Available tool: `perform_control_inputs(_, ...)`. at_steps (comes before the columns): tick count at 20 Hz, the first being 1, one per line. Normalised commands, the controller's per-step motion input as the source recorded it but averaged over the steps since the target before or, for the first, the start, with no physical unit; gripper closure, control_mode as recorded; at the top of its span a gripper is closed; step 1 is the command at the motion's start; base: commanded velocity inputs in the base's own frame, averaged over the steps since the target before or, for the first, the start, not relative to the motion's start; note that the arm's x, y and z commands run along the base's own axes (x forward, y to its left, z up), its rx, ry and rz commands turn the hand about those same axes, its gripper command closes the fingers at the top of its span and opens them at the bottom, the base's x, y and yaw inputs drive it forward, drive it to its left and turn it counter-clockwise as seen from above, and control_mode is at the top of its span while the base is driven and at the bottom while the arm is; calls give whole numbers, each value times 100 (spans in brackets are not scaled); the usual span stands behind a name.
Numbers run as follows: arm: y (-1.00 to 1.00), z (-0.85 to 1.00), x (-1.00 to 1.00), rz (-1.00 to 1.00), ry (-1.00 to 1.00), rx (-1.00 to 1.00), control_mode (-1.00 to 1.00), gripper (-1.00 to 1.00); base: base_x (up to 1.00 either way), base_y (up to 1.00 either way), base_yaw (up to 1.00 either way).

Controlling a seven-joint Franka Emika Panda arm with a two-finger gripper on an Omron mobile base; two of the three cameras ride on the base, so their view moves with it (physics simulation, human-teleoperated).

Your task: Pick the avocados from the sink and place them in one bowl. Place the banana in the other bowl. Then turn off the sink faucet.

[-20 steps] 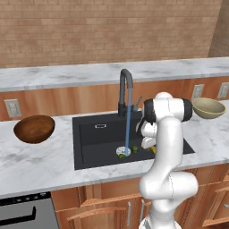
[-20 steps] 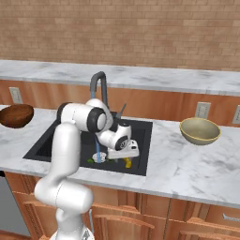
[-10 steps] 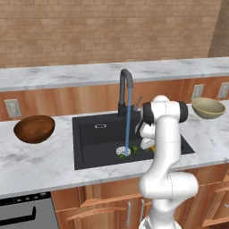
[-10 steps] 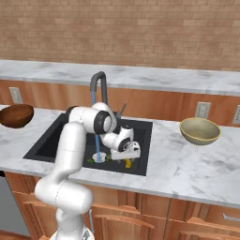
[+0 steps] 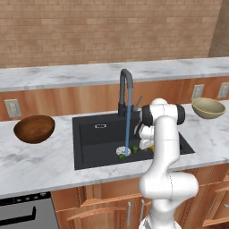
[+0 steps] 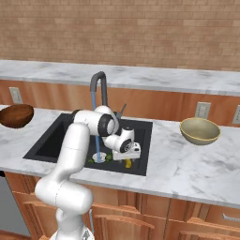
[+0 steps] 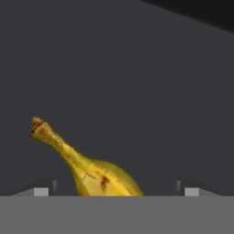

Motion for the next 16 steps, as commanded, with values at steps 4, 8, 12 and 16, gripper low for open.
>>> perform_control_inputs(4,-6,-38,25,0,0,-2,-100,-100,0,0,0)
perform_control_inputs(8,-2,-40,17,0,0,-4,-100,100,0,0,0)
perform_control_inputs(12,-5,-31,7,0,0,-3,-100,100,0,0,0)
perform_control_inputs(16,-31,-17,0,0,0,0,-100,100,0,0,0)
